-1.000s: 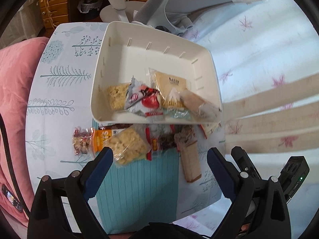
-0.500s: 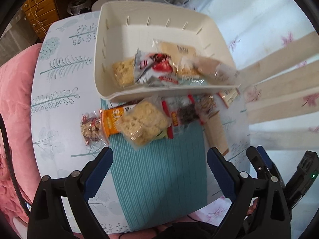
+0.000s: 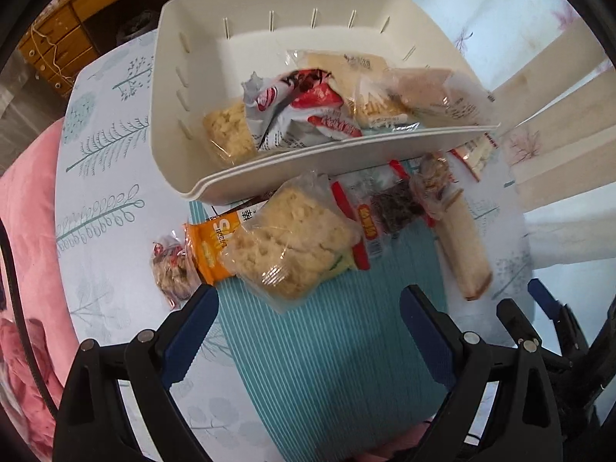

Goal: Organize snacks
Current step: 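Move both tools back over the snacks beside the tray, then grasp a small cracker bag with the left tool while the right tool grasps the wafer bar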

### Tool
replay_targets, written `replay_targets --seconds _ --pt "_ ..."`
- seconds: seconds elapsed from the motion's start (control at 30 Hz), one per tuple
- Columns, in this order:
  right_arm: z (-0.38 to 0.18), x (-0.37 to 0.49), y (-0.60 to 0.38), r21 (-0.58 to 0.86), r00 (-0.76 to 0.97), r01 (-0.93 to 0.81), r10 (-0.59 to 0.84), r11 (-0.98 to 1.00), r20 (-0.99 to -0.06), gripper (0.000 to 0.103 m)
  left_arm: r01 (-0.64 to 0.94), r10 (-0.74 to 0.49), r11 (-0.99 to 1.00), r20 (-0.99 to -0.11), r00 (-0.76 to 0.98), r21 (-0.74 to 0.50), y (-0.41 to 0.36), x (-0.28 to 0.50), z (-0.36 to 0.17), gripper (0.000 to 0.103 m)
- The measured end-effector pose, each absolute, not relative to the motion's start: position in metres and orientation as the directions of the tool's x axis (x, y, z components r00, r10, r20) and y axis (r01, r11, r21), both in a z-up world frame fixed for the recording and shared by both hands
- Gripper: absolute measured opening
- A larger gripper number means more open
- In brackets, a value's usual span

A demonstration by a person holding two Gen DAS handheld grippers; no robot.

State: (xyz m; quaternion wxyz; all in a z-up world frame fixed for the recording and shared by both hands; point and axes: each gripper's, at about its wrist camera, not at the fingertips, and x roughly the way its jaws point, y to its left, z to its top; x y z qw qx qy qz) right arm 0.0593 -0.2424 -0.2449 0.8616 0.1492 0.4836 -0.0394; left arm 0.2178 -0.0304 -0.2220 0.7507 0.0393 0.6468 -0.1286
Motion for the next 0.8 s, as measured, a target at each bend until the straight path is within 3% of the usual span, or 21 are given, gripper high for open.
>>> replay_targets --seconds 0.3,0.8 --pt "-0.276 0.077 -0.244 0.188 0.446 0.147 0.104 0.971 -0.889 0.091 0.22 -0.167 0.967 -0.974 0.153 -0.131 -0.035 0.235 -0.244 0.094" --pt "-0.302 0.108 -0.246 0.121 0.364 0.009 0.11 0.993 -0.925 0.091 0.173 -0.095 0.982 -0.988 0.125 -0.073 -0.051 0.254 -0.277 0.094"
